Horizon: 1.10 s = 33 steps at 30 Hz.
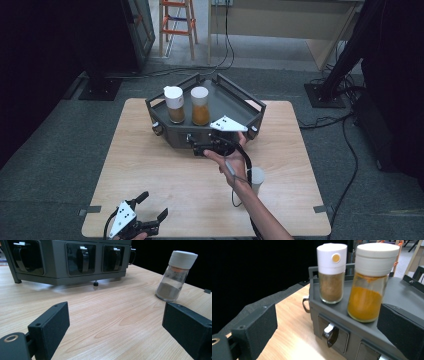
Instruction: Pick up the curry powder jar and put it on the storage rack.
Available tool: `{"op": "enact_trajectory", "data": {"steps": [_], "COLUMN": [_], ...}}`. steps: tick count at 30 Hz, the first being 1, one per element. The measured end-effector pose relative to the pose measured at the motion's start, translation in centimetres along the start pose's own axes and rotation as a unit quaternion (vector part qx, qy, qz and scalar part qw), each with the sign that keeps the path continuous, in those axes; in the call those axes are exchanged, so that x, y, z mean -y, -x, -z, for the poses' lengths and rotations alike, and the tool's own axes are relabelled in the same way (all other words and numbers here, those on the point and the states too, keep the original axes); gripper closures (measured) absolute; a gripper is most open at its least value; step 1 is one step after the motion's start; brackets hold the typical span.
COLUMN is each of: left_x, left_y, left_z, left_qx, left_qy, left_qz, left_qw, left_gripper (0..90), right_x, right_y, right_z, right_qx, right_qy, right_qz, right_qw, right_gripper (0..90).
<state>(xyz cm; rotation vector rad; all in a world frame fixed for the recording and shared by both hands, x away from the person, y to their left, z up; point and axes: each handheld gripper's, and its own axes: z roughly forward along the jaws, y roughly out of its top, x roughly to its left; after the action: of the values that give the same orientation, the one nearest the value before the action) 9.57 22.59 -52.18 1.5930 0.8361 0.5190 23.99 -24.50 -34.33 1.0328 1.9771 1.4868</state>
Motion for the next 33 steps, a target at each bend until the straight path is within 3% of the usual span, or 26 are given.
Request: {"op": "enact_trajectory", "data": {"steps": [4, 16, 26, 33], "left_x": [0.0, 0.0, 0.0, 0.0], "left_y": [0.0, 0.1, 0.1, 0.1], "left_z": [0.0, 0.0, 0.0, 0.0], "left_qx": [-0.001, -0.002, -0.002, -0.003], "left_qy": [0.000, 0.000, 0.000, 0.001], "left_qz": [-0.002, -0.002, -0.001, -0.001], "left_qw": [1.0000, 1.0000, 1.0000, 1.0000], "left_gripper": [7.3, 7.3, 7.3, 7.3], "right_x": [1.0, 3.2, 5.2, 6.2], "right_y": [-0.1, -1.1, -2.0, -2.3], "right_z": [0.5, 2.3, 3.1, 3.5], "right_qx": [-0.014, -0.023, -0.039, -0.053], "right_qy": [0.002, 0.013, 0.001, 0.000], "right_qz": [-0.006, 0.014, 0.033, 0.028], "right_qw": [0.9999, 0.9996, 0.9987, 0.9982], "right_gripper": [2.8, 2.8, 2.8, 2.8]}}
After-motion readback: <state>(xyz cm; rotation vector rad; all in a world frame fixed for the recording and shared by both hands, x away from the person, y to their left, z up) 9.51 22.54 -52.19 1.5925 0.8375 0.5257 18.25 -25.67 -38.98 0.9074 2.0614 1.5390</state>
